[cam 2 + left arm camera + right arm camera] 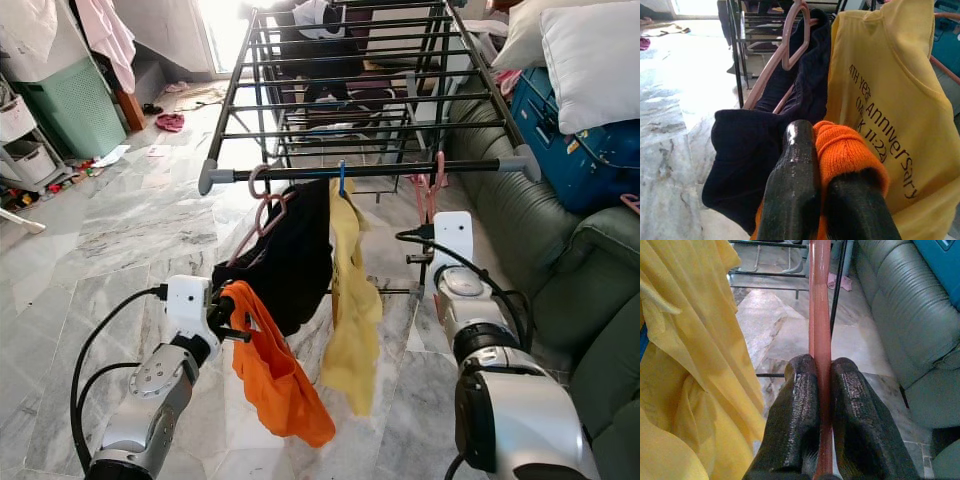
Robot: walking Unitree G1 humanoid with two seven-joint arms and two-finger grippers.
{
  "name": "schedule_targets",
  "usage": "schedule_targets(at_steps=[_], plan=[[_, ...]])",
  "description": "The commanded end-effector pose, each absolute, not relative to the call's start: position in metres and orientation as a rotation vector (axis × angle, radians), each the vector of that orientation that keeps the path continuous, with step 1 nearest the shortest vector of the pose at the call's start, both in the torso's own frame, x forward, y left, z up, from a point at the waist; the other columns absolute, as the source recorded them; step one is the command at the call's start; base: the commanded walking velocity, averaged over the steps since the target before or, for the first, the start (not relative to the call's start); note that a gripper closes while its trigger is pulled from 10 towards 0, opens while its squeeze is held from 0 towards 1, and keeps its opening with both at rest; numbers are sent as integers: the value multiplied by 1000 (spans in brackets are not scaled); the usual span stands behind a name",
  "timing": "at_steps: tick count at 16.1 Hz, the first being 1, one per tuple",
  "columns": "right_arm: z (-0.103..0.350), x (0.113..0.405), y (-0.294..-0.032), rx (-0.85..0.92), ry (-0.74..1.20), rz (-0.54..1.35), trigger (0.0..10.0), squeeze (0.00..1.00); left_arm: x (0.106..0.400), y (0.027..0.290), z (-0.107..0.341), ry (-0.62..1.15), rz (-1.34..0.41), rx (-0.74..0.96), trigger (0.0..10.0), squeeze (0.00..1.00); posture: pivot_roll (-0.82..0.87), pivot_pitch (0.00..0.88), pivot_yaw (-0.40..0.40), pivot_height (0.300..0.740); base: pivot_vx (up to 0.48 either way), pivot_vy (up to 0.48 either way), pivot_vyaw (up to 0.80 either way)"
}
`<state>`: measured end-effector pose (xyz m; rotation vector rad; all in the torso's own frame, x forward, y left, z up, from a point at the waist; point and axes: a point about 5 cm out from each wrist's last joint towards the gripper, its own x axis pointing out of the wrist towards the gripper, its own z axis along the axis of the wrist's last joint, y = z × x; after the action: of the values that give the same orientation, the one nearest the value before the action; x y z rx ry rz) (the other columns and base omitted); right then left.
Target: Hang hanger
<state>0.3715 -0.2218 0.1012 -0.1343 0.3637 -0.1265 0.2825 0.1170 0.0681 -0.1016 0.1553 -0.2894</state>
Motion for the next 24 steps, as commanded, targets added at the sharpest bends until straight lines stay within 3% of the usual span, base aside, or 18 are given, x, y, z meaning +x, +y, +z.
schedule_targets(at_steps=[1,6,7,8,9,19,20,24], plan=[[104,373,-220,-129,338,-121,0,0,286,117,73,138,-290,-89,10000,0,-73,0,75,740,0,0,0],[104,373,-219,-131,335,-116,0,0,288,115,73,139,-295,-87,10000,0,-76,0,77,740,0,0,0],[104,373,-218,-132,341,-110,3686,0,288,114,73,138,-295,-87,10000,0,-75,0,76,740,0,0,0],[103,373,-218,-133,344,-108,3686,0,288,114,73,138,-296,-87,10000,0,-75,0,76,740,0,0,0],[101,373,-216,-133,356,-102,10000,0,289,114,73,138,-295,-87,10000,0,-74,0,75,740,0,0,0],[88,366,-220,-117,461,-104,10000,0,288,113,72,147,-300,-88,10000,0,-73,0,73,740,0,0,0],[88,366,-221,-113,462,-102,10000,1000,288,113,71,149,-301,-88,10000,0,-71,0,73,740,0,0,0],[91,367,-221,-130,472,-89,10000,1000,286,113,70,158,-306,-88,10000,0,-68,0,74,740,0,0,0]])
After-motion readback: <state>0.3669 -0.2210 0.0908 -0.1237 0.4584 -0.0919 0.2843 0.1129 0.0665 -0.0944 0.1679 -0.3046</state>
